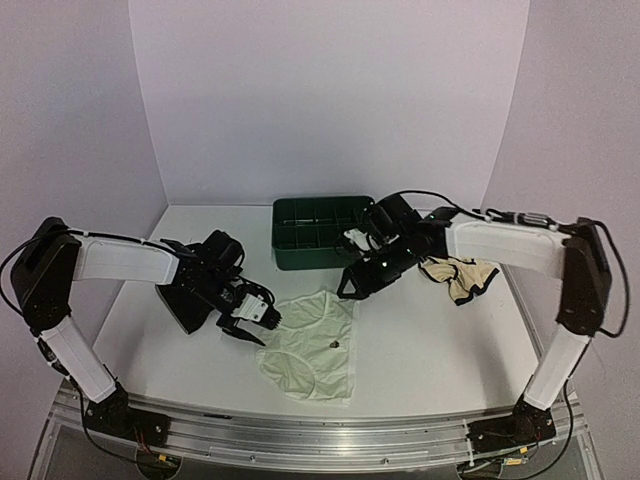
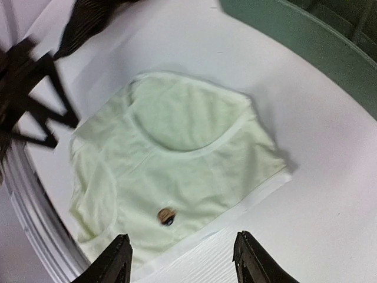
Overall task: Roll the underwear
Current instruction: Flatten out the underwear at the center of the board, then fold the underwear at the center of the board.
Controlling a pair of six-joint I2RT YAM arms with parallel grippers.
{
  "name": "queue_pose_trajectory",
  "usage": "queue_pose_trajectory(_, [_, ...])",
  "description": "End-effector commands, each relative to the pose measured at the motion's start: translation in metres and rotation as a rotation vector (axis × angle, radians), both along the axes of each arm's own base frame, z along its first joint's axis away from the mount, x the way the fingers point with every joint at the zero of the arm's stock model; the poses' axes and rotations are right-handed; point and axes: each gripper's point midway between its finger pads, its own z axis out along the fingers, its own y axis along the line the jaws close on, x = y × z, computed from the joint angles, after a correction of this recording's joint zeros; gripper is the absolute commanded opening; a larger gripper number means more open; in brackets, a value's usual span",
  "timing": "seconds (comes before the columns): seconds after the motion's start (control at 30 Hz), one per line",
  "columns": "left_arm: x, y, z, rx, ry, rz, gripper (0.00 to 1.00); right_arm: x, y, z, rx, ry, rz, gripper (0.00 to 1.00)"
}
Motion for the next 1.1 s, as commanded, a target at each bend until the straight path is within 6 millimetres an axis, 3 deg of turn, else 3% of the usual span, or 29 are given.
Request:
queue_pose_trajectory(0.0, [-0.032, 0.017, -0.010, 0.019, 0.029, -0.122, 0.58, -0.079, 0.013, -0.014, 0.021, -0.200, 0.396, 0.59])
queue_pose_trajectory(0.13, [-0.026, 0.019, -0.020, 0.040, -0.009, -0.132, 0.51, -0.130, 0.020, -0.037, 0.022, -0.358, 0.645, 0.60])
queue_pose_trajectory(0.37, [-0.035, 0.030, -0.041, 0.077, -0.053, -0.208, 0.54, -0.169, 0.027, -0.082, -0.136, -0.439, 0.873, 0.57])
queue_pose_trajectory(0.53, [-0.032, 0.028, -0.051, 0.086, -0.057, -0.200, 0.54, -0.182, 0.029, -0.104, -0.172, -0.400, 0.925, 0.54])
queue_pose_trajectory(0.77, [-0.027, 0.023, -0.056, 0.074, -0.070, -0.195, 0.48, -0.191, 0.020, -0.114, -0.196, -0.362, 0.922, 0.44])
queue_pose_trajectory(1.07, [-0.036, 0.017, -0.060, 0.059, -0.066, -0.235, 0.32, -0.187, 0.016, -0.119, -0.227, -0.340, 0.855, 0.20])
